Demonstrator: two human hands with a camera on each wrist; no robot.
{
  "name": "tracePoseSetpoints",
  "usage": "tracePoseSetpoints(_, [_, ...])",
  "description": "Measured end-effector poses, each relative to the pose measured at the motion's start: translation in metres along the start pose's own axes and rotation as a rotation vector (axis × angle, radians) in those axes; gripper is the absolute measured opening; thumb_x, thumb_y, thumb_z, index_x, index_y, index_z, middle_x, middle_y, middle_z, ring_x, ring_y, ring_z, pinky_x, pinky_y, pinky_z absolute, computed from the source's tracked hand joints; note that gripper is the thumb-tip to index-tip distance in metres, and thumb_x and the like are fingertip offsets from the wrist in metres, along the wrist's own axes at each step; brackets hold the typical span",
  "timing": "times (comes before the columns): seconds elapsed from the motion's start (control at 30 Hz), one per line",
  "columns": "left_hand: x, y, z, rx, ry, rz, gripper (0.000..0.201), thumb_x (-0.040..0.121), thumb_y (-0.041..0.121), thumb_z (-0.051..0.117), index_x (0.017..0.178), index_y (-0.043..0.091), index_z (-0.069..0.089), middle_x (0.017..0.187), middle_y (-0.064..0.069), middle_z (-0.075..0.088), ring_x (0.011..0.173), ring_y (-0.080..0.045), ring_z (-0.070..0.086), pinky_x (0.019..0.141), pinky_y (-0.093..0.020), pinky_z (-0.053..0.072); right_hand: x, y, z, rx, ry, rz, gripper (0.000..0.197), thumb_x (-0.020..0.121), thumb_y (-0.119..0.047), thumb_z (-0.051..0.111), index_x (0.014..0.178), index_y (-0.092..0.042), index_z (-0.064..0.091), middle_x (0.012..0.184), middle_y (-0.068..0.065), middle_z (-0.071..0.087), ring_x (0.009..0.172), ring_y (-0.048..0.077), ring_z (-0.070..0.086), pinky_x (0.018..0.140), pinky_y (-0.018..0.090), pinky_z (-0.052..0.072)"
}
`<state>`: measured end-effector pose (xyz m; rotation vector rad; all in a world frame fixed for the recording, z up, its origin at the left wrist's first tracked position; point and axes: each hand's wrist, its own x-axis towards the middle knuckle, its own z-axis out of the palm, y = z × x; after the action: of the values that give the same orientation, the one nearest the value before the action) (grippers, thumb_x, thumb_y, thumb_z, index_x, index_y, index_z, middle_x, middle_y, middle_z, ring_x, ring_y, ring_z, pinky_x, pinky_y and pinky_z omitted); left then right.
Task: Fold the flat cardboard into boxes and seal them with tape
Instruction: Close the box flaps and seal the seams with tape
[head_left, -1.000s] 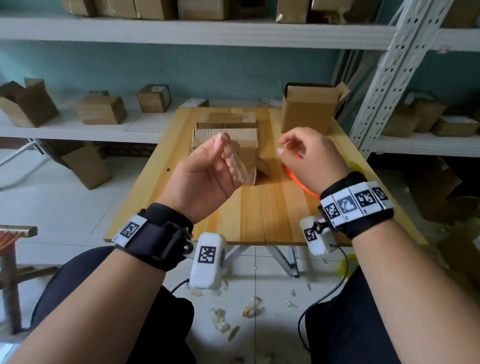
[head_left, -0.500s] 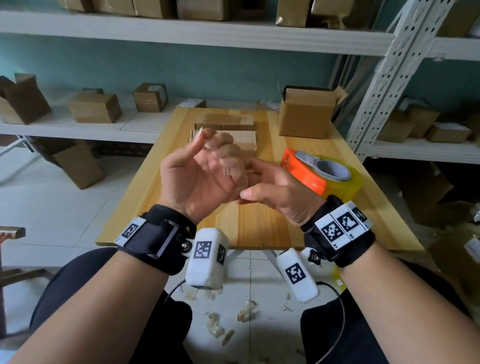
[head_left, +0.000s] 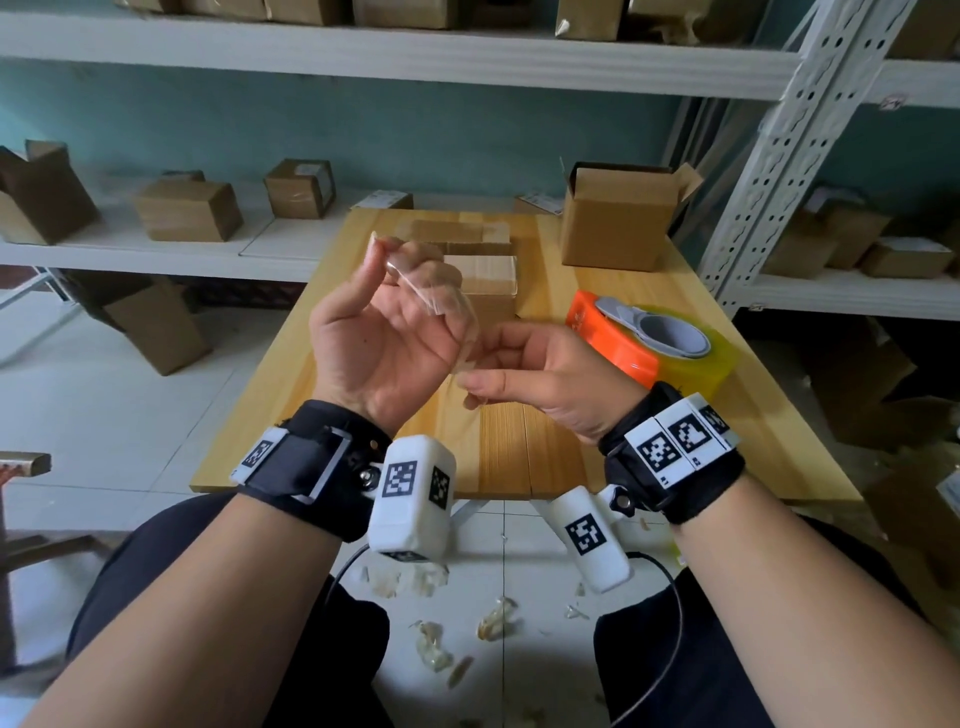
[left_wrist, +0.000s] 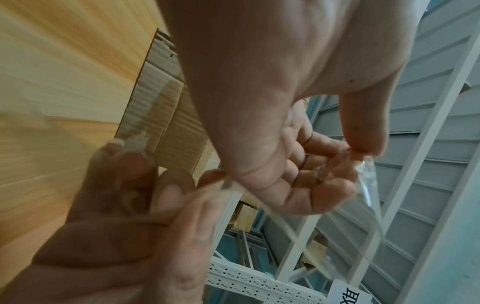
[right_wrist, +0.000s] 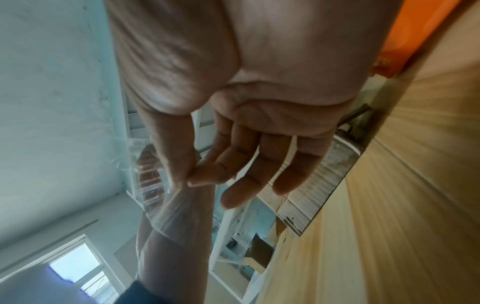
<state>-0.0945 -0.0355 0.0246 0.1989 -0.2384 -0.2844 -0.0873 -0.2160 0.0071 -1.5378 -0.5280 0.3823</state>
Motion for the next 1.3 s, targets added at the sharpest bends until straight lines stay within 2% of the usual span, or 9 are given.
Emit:
tracePoseSetpoints(0.1, [0.004, 0.004, -0.003, 0.048, 0.008, 0.044, 0.003, 0.096, 0.009, 0.069, 0.095, 0.010, 0.067, 0.091, 0.001, 0.060, 0.086, -0.013, 0.054, 0.088, -0.027, 0.047, -0.002, -0.004, -0.011, 0.007, 0.032, 0.002, 0.027, 0.079, -0.015, 0.082, 0.101, -0.005, 0.071, 0.081, 0.002, 0.073, 0.070, 0.016, 0.069, 0.078, 0.030, 0.060])
tracePoseSetpoints(0.23, [0.008, 0.014, -0.006, 0.114, 0.004, 0.067, 0.006, 0.094, 0.011, 0.074, 0.095, 0.013, 0.068, 0.093, 0.002, 0.063, 0.090, -0.009, 0.053, 0.093, -0.023, 0.042, -0.004, -0.009, -0.029, -0.086, 0.077, -0.029, 0.020, 0.077, -0.028, 0.082, 0.089, -0.013, 0.077, 0.077, 0.002, 0.070, 0.061, 0.010, 0.060, 0.069, 0.028, 0.055])
tracePoseSetpoints(0.43, [0.007, 0.028, -0.008, 0.296, -0.042, 0.096, 0.005, 0.093, 0.016, 0.077, 0.093, 0.018, 0.073, 0.091, 0.007, 0.066, 0.089, -0.005, 0.052, 0.095, -0.023, 0.037, -0.010, -0.009, -0.047, -0.246, 0.133, -0.064, 0.025, 0.071, -0.034, 0.084, 0.086, -0.016, 0.075, 0.075, -0.008, 0.073, 0.066, 0.002, 0.061, 0.060, 0.019, 0.048])
tracePoseSetpoints(0.57, [0.001, 0.046, -0.008, 0.335, -0.090, 0.113, 0.005, 0.093, 0.009, 0.076, 0.092, 0.013, 0.071, 0.088, 0.002, 0.068, 0.084, -0.009, 0.063, 0.085, -0.024, 0.055, -0.014, -0.011, -0.058, -0.309, 0.188, -0.055, 0.021, 0.074, -0.032, 0.083, 0.084, -0.016, 0.075, 0.070, -0.010, 0.072, 0.063, 0.000, 0.061, 0.062, 0.015, 0.049])
tracePoseSetpoints(0.7, [-0.002, 0.057, -0.008, 0.728, 0.038, 0.301, 0.018, 0.105, 0.012, 0.059, 0.091, 0.017, 0.069, 0.082, 0.004, 0.068, 0.075, -0.007, 0.062, 0.072, -0.021, 0.055, -0.014, -0.011, -0.064, -0.274, 0.395, -0.115, 0.028, 0.071, -0.034, 0.087, 0.085, -0.012, 0.076, 0.070, -0.009, 0.074, 0.064, 0.001, 0.065, 0.065, 0.016, 0.051])
tracePoseSetpoints(0.83, [-0.005, 0.061, -0.017, 1.082, 0.202, 0.507, 0.003, 0.100, 0.012, 0.070, 0.101, 0.012, 0.073, 0.090, -0.003, 0.071, 0.082, -0.015, 0.067, 0.081, -0.028, 0.060, -0.013, -0.013, -0.066, -0.183, 0.533, -0.151, 0.025, 0.073, -0.024, 0.088, 0.088, -0.008, 0.076, 0.069, -0.006, 0.075, 0.065, 0.003, 0.068, 0.065, 0.016, 0.055])
tracePoseSetpoints(1.0, [-0.004, 0.060, -0.027, 1.267, 0.288, 0.699, 0.025, 0.088, 0.008, 0.083, 0.111, 0.002, 0.075, 0.093, -0.011, 0.075, 0.086, -0.023, 0.072, 0.086, -0.036, 0.064, -0.008, -0.016, -0.060, -0.230, 0.660, -0.226, 0.023, 0.072, -0.029, 0.088, 0.080, -0.013, 0.074, 0.068, -0.010, 0.072, 0.066, 0.000, 0.063, 0.067, 0.016, 0.054])
tracePoseSetpoints(1.2, [0.000, 0.051, -0.029, 1.317, 0.460, 0.867, 0.034, 0.083, 0.010, 0.091, 0.113, 0.001, 0.077, 0.090, -0.002, 0.081, 0.087, -0.022, 0.079, 0.089, -0.045, 0.065, -0.005, -0.025, -0.058, -0.471, 0.723, -0.290, 0.017, 0.084, -0.032, 0.086, 0.081, -0.021, 0.074, 0.074, -0.011, 0.073, 0.072, 0.000, 0.064, 0.069, 0.011, 0.049])
tracePoseSetpoints(1.3, [0.004, 0.047, -0.023, 1.312, 0.538, 0.822, 0.082, 0.081, 0.015, 0.093, 0.151, 0.004, 0.054, 0.092, 0.000, 0.083, 0.092, -0.019, 0.080, 0.093, -0.041, 0.064, -0.005, -0.038, -0.056, -0.559, 0.795, -0.341, 0.018, 0.085, -0.035, 0.086, 0.080, -0.023, 0.073, 0.076, -0.010, 0.073, 0.073, 0.000, 0.065, 0.069, 0.010, 0.048])
